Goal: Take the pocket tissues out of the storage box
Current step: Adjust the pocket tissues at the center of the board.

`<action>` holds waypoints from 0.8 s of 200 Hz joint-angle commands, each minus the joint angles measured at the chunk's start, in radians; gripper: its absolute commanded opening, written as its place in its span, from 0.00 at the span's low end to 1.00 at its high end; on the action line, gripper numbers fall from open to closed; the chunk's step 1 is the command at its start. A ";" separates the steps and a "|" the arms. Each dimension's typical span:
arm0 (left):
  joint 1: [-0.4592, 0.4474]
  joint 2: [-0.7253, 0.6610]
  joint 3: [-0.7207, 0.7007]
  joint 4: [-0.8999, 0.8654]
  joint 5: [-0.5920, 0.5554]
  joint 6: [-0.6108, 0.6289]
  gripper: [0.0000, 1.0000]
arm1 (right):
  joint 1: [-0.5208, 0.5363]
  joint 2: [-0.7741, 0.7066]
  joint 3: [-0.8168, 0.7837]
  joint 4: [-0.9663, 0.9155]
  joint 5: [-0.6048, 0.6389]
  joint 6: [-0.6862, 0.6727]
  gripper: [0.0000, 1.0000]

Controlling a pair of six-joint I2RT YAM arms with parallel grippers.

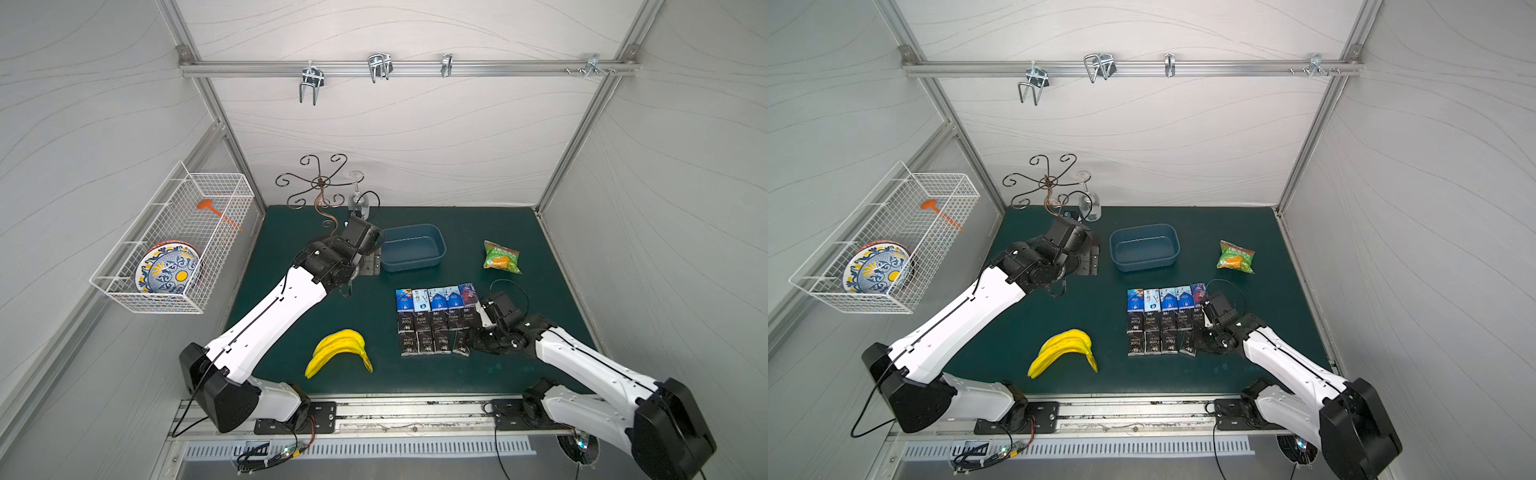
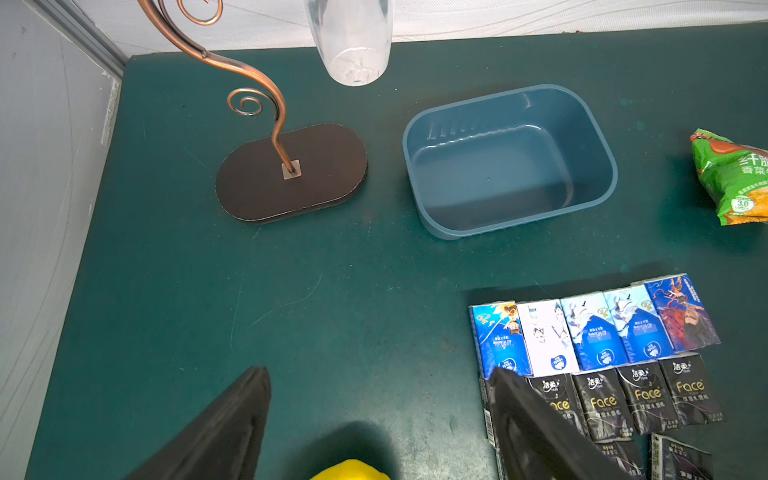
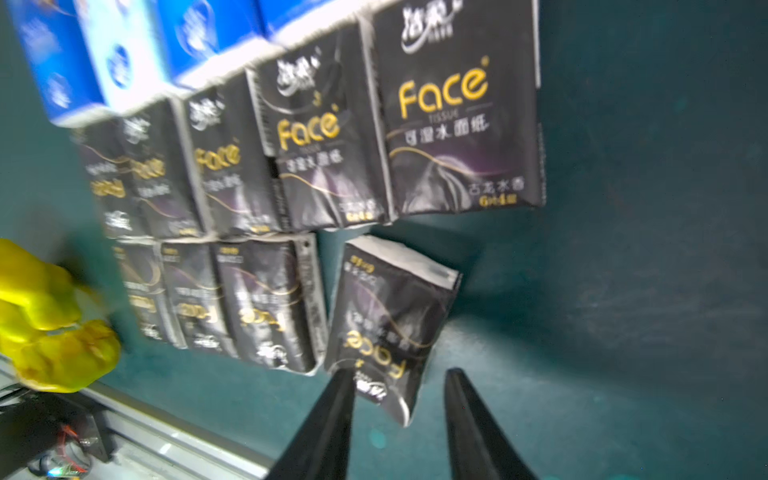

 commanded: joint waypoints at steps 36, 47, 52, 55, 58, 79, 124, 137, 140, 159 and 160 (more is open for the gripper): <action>-0.007 -0.017 0.034 0.018 -0.002 -0.009 0.87 | -0.006 0.067 -0.005 0.036 -0.006 0.017 0.49; -0.008 -0.018 0.034 0.017 -0.003 -0.008 0.87 | -0.008 0.090 -0.010 0.059 -0.009 0.018 0.49; -0.006 -0.019 0.033 0.017 -0.004 -0.008 0.87 | -0.009 0.103 -0.011 0.070 -0.013 0.018 0.49; -0.008 -0.020 0.031 0.017 -0.005 -0.008 0.87 | -0.010 0.109 -0.011 0.074 -0.014 0.017 0.49; -0.008 -0.020 0.031 0.016 -0.006 -0.007 0.87 | -0.011 0.116 -0.010 0.078 -0.015 0.017 0.49; -0.008 -0.025 0.025 0.015 -0.010 -0.005 0.87 | -0.012 0.154 -0.012 0.108 -0.024 0.009 0.44; -0.007 -0.034 0.021 0.012 -0.025 0.000 0.87 | -0.013 0.126 -0.030 0.073 -0.047 -0.035 0.33; -0.008 -0.033 0.022 0.016 -0.020 -0.002 0.88 | -0.013 0.115 -0.034 0.059 -0.052 -0.050 0.33; -0.008 -0.032 0.022 0.016 -0.018 -0.003 0.87 | -0.013 0.113 -0.035 0.057 -0.053 -0.053 0.33; -0.008 -0.027 0.026 0.020 -0.009 -0.009 0.87 | -0.013 0.114 -0.035 0.054 -0.061 -0.074 0.33; -0.008 -0.026 0.026 0.020 -0.009 -0.009 0.87 | -0.013 0.115 -0.034 0.055 -0.062 -0.076 0.33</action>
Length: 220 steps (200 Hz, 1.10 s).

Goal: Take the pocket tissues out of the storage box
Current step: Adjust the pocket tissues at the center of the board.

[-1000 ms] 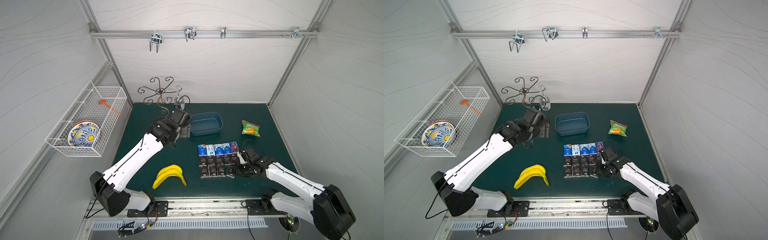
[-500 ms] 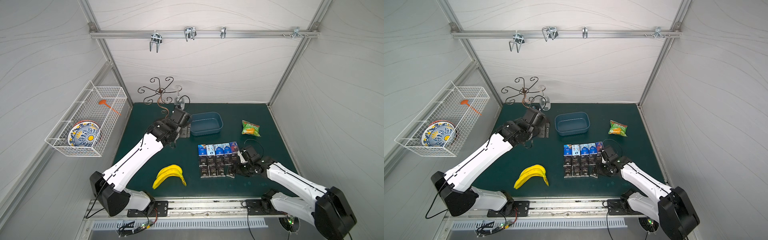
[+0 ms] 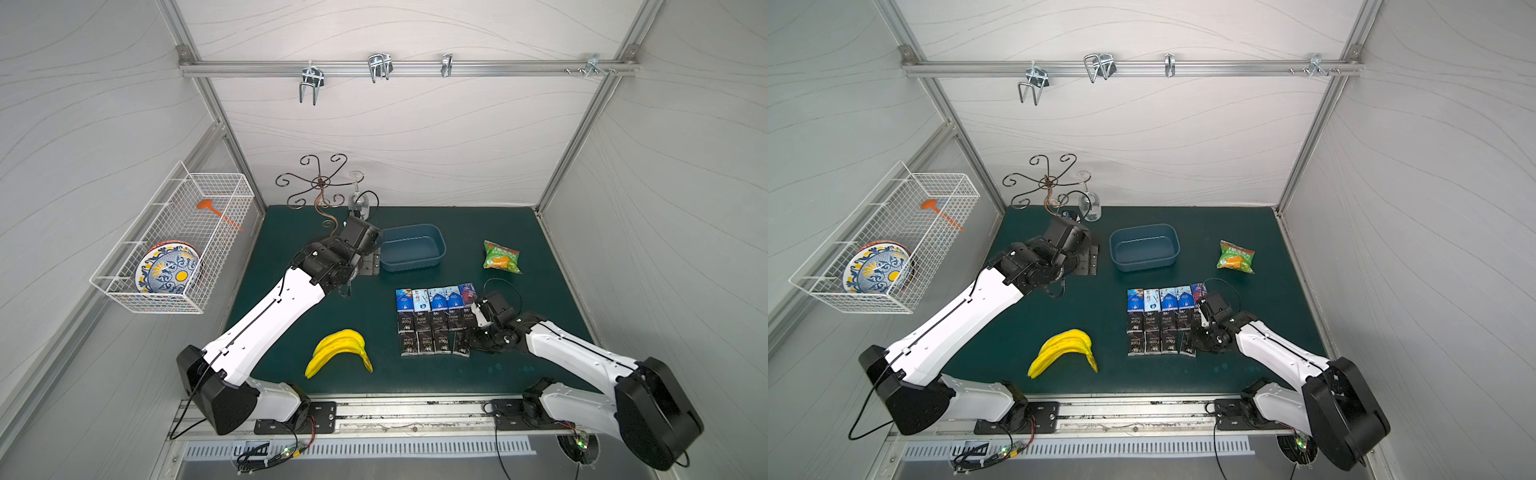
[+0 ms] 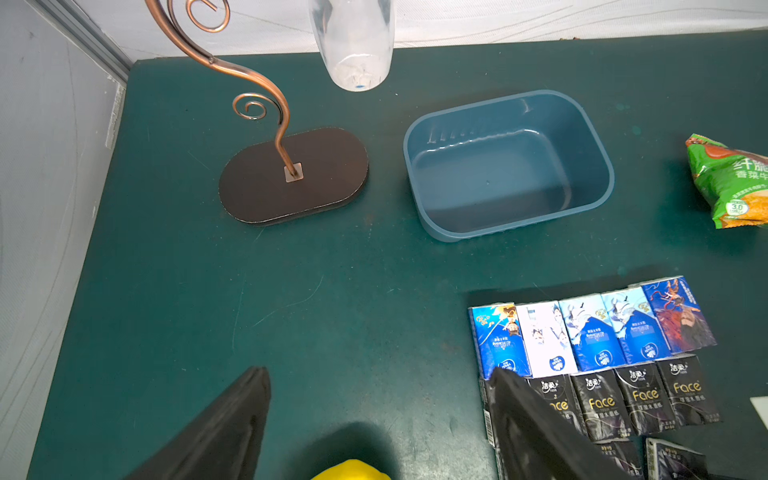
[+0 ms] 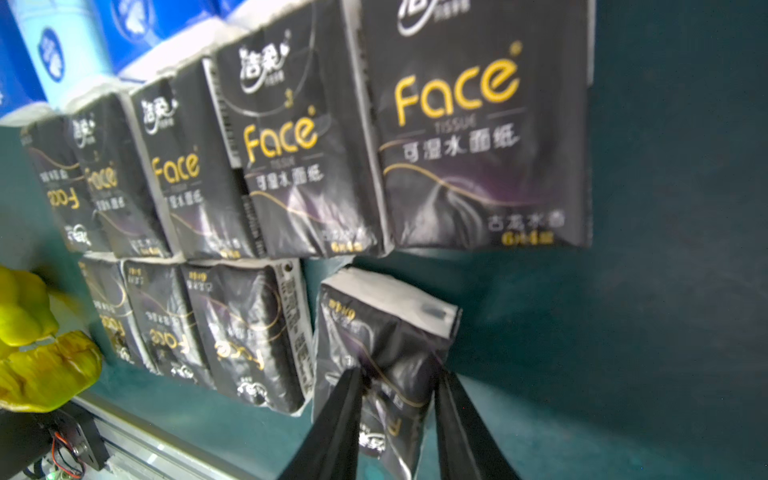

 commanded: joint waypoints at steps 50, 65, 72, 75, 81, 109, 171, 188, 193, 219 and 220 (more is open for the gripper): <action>-0.007 -0.011 0.018 0.020 -0.004 -0.010 0.87 | -0.005 0.070 0.026 -0.020 -0.018 -0.094 0.34; -0.007 -0.013 0.017 0.020 -0.008 -0.007 0.87 | -0.004 0.100 0.042 -0.009 -0.022 -0.107 0.35; -0.006 -0.014 0.016 0.018 -0.010 -0.007 0.87 | -0.004 0.112 0.051 -0.010 -0.022 -0.114 0.35; -0.007 -0.014 0.018 0.018 -0.010 -0.007 0.88 | -0.004 0.116 0.054 -0.009 -0.023 -0.117 0.35; -0.007 -0.014 0.017 0.018 -0.011 -0.005 0.87 | -0.004 0.124 0.059 -0.008 -0.023 -0.122 0.35; -0.007 -0.010 0.018 0.018 -0.016 -0.002 0.87 | -0.003 0.140 0.079 -0.016 -0.024 -0.138 0.36; -0.007 0.002 0.019 0.021 -0.013 -0.005 0.88 | -0.003 0.144 0.116 -0.048 -0.007 -0.154 0.45; -0.007 0.003 0.018 0.021 -0.014 -0.005 0.87 | -0.003 0.133 0.127 -0.060 0.001 -0.151 0.47; -0.007 0.003 0.017 0.020 -0.015 -0.004 0.87 | -0.003 0.129 0.130 -0.064 0.001 -0.151 0.47; -0.007 0.002 0.016 0.020 -0.018 -0.003 0.88 | -0.002 0.093 0.142 -0.084 0.000 -0.146 0.49; -0.007 0.002 0.017 0.020 -0.018 -0.003 0.87 | -0.002 0.092 0.143 -0.086 0.000 -0.146 0.49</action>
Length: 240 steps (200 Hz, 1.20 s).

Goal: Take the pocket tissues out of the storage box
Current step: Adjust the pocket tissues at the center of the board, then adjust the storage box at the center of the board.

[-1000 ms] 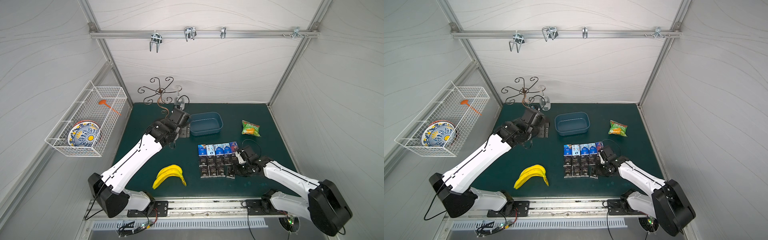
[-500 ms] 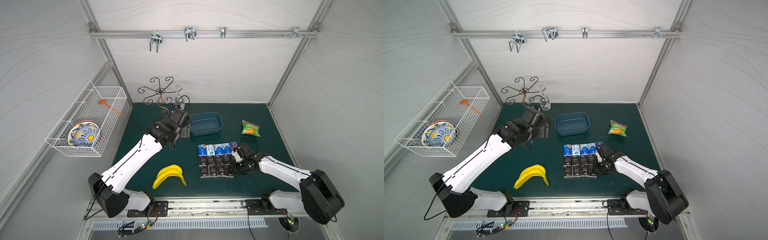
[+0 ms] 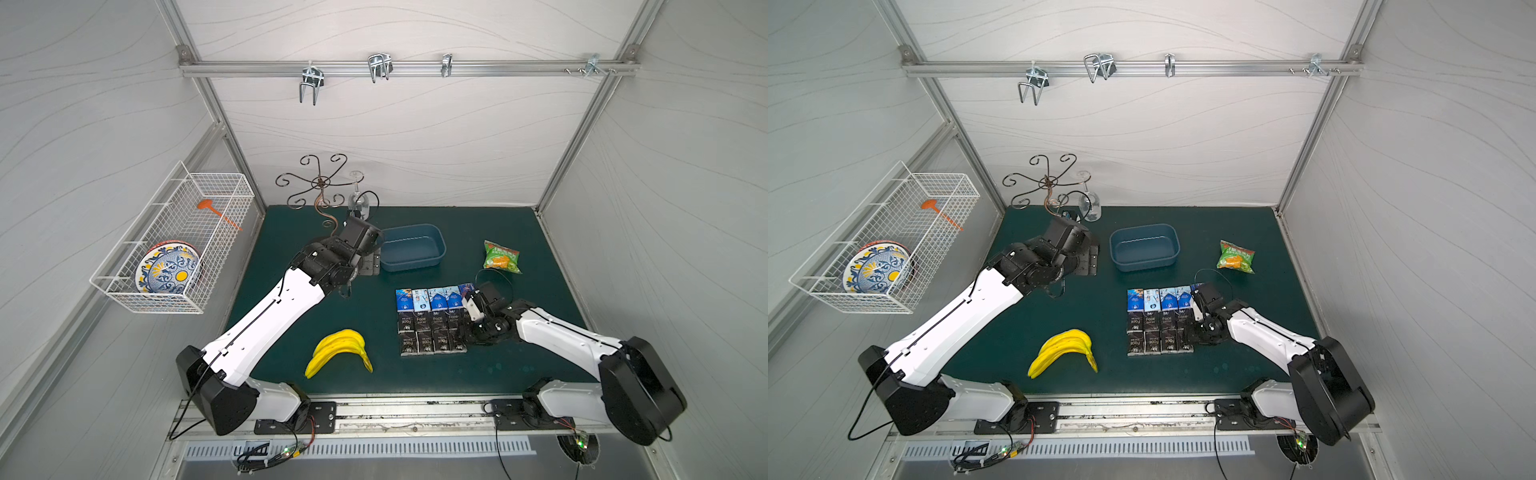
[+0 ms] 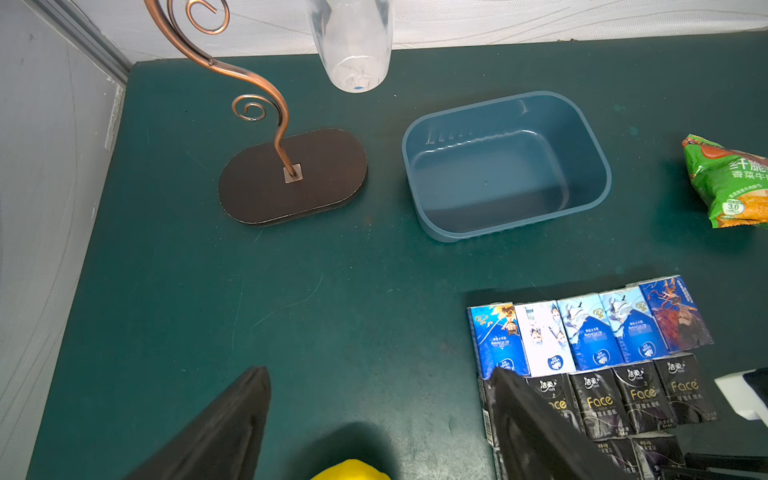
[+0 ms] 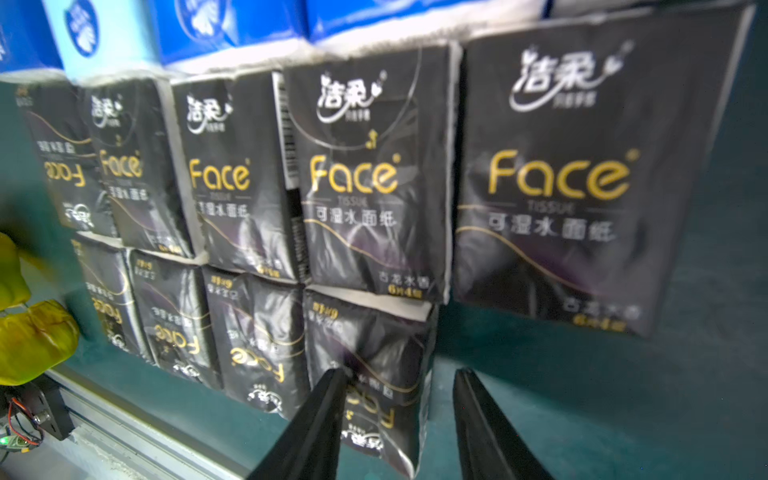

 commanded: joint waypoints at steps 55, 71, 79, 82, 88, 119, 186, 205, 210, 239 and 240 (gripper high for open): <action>-0.004 0.010 0.020 0.022 -0.008 -0.008 0.87 | -0.003 -0.101 0.064 -0.077 0.022 0.005 0.51; -0.004 0.012 0.020 0.022 -0.009 -0.007 0.87 | -0.004 -0.097 0.107 -0.068 0.050 0.036 0.52; -0.004 0.013 0.021 0.022 -0.009 -0.008 0.87 | -0.005 -0.085 0.138 -0.048 0.051 0.066 0.53; -0.004 0.013 0.021 0.022 -0.008 -0.008 0.87 | -0.005 -0.080 0.151 -0.037 0.050 0.079 0.53; -0.004 0.016 0.022 0.021 -0.008 -0.009 0.87 | -0.006 -0.069 0.175 -0.007 0.051 0.117 0.53; -0.004 0.029 0.032 0.017 -0.006 -0.012 0.87 | -0.007 0.056 0.306 0.188 0.033 0.316 0.54; -0.006 0.017 0.024 0.014 -0.020 0.011 0.87 | -0.010 0.503 0.707 0.139 0.000 0.414 0.58; -0.005 0.017 0.028 0.008 -0.026 0.019 0.87 | -0.011 0.580 0.755 0.150 -0.020 0.435 0.58; -0.006 0.016 0.029 0.008 -0.028 0.021 0.87 | -0.012 0.600 0.766 0.150 -0.027 0.441 0.58; -0.005 0.007 0.026 0.007 -0.038 0.030 0.88 | -0.024 0.678 0.791 0.200 -0.064 0.494 0.58; -0.005 0.006 0.026 0.007 -0.038 0.030 0.88 | -0.025 0.679 0.791 0.202 -0.065 0.497 0.58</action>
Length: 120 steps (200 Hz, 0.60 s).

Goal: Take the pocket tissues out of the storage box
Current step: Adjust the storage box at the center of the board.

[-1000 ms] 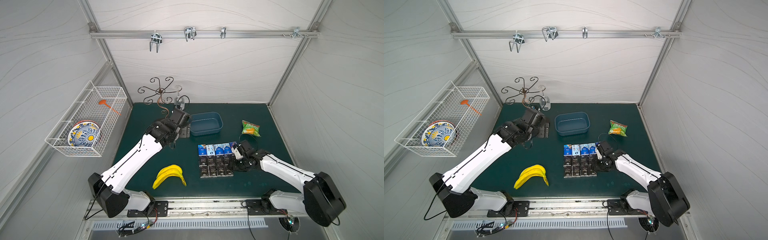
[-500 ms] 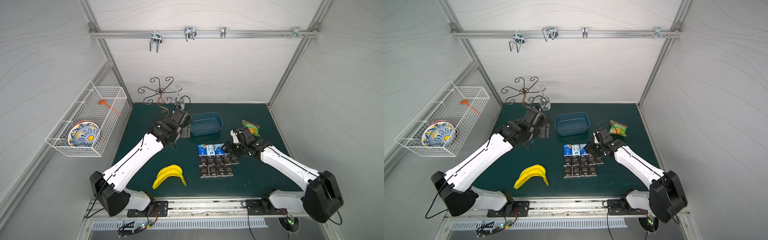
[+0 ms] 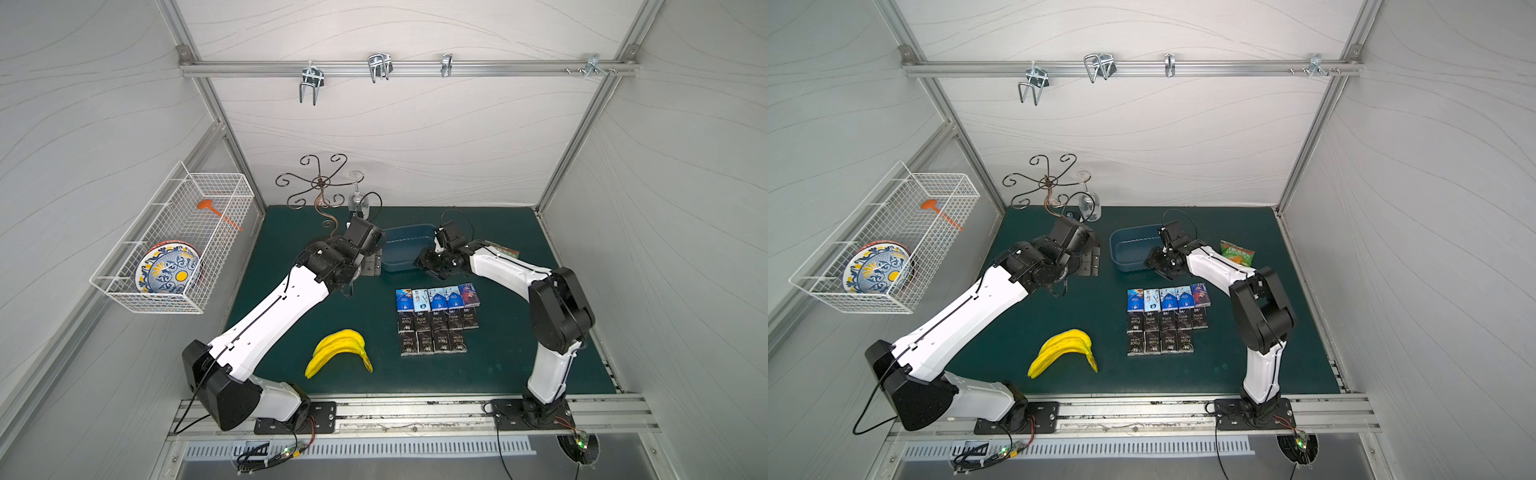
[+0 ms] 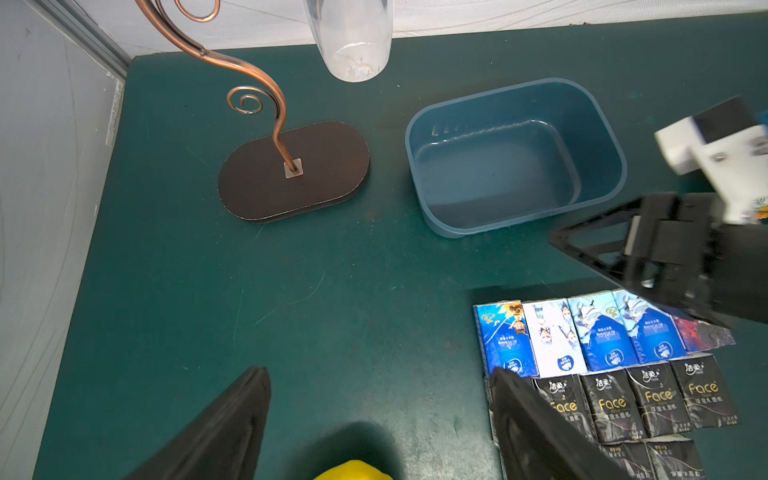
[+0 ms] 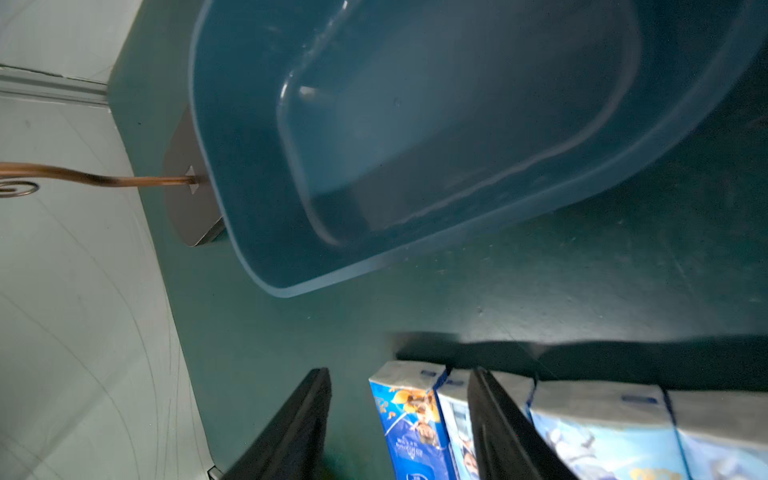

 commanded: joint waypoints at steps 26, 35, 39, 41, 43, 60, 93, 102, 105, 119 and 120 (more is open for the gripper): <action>-0.004 -0.030 0.020 0.009 -0.032 0.023 0.88 | -0.040 0.094 0.053 0.074 -0.075 0.101 0.58; -0.004 -0.032 0.016 0.010 -0.034 0.025 0.88 | -0.049 0.105 0.061 0.079 -0.084 0.108 0.58; -0.004 -0.034 0.014 0.010 -0.035 0.025 0.88 | -0.053 0.106 0.063 0.082 -0.083 0.109 0.59; -0.004 -0.034 0.013 0.010 -0.035 0.026 0.88 | -0.055 0.108 0.064 0.082 -0.084 0.111 0.58; -0.004 -0.035 0.013 0.010 -0.036 0.026 0.88 | -0.057 0.110 0.065 0.084 -0.084 0.113 0.58; -0.004 -0.037 0.011 0.009 -0.043 0.031 0.88 | -0.068 0.112 0.066 0.095 -0.090 0.122 0.58; -0.004 -0.033 0.013 0.013 -0.043 0.029 0.88 | -0.075 0.123 0.097 0.081 -0.088 0.111 0.59; -0.004 -0.029 0.016 0.012 -0.042 0.030 0.88 | -0.076 0.133 0.111 0.071 -0.091 0.108 0.59; -0.004 -0.028 0.016 0.012 -0.042 0.030 0.88 | -0.077 0.135 0.115 0.068 -0.091 0.107 0.59; -0.004 -0.025 0.018 0.011 -0.041 0.030 0.88 | -0.083 0.165 0.152 0.043 -0.098 0.095 0.59; -0.004 -0.024 0.018 0.011 -0.041 0.030 0.88 | -0.084 0.167 0.155 0.041 -0.099 0.093 0.59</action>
